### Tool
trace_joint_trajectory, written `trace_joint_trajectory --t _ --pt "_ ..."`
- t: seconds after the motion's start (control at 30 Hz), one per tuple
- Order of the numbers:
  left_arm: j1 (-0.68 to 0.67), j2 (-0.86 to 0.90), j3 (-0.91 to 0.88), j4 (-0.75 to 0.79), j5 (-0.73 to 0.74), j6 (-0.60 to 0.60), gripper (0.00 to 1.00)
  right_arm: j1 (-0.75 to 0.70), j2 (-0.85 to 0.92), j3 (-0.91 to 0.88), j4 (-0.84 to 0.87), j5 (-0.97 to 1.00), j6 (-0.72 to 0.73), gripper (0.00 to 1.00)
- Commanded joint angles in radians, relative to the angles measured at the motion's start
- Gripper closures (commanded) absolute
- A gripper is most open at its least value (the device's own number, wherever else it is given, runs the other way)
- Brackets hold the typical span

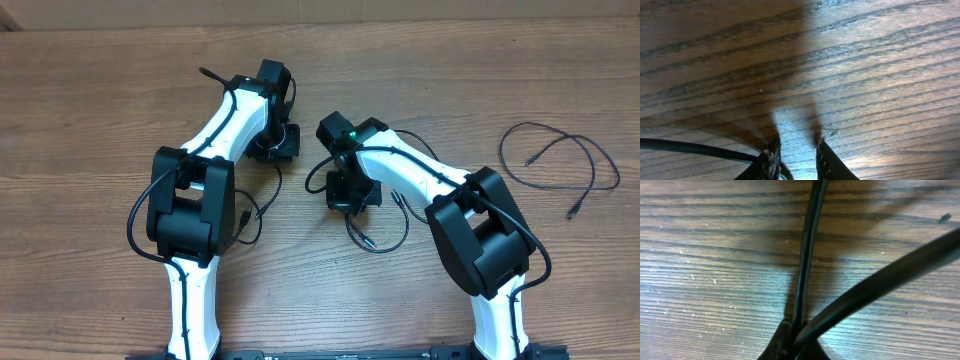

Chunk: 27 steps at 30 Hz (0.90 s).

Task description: Untangle cables

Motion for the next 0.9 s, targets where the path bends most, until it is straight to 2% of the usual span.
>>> trace_joint_trajectory --t 0.0,0.53,0.67,0.87 --pt "-0.001 0.005 -0.006 0.0 -0.014 -0.014 0.75 -0.003 -0.015 0.006 0.003 -0.001 -0.002 0.96" --pt "-0.001 0.005 -0.006 0.002 -0.014 -0.014 0.73 -0.027 -0.409 0.006 0.002 0.113 -0.003 0.96" --pt "-0.001 0.005 -0.006 0.003 -0.014 -0.013 0.73 -0.071 -0.513 0.006 0.001 0.115 -0.002 0.96" --pt "-0.001 0.005 -0.006 0.002 -0.014 -0.014 0.73 -0.215 -0.676 0.006 0.002 0.115 -0.002 0.96"
